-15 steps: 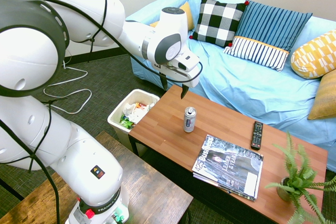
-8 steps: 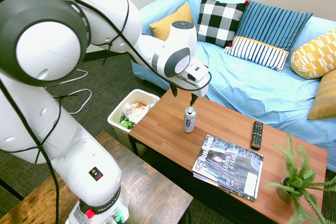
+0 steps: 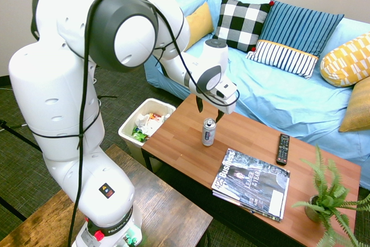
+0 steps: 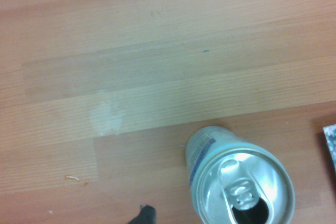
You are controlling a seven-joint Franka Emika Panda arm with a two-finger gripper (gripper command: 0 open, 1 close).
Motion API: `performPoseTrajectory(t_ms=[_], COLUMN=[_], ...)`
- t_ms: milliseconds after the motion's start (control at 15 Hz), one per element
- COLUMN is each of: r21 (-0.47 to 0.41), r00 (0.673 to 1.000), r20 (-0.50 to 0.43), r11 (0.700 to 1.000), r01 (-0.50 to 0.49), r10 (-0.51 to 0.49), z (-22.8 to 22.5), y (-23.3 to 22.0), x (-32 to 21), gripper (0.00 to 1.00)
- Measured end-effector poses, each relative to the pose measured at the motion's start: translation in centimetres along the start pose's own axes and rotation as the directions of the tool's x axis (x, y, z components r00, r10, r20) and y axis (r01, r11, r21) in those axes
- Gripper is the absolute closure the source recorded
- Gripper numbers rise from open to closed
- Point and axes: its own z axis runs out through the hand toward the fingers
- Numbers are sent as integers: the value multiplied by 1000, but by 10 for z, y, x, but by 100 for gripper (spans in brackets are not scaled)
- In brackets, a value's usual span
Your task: Throw the can in the trash bin
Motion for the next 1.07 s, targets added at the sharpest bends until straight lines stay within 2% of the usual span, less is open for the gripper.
performPoseTrajectory(t_ms=[533, 600, 1067], r21=[-40, -42, -60], r00=[999, 998, 995], r20=[28, 34, 73], r11=[998, 998, 996], r01=[-42, -53, -67], r10=[44, 54, 71], z=[51, 55, 67], y=[-15, -16, -17], x=[16, 19, 14], gripper=[0, 100, 100])
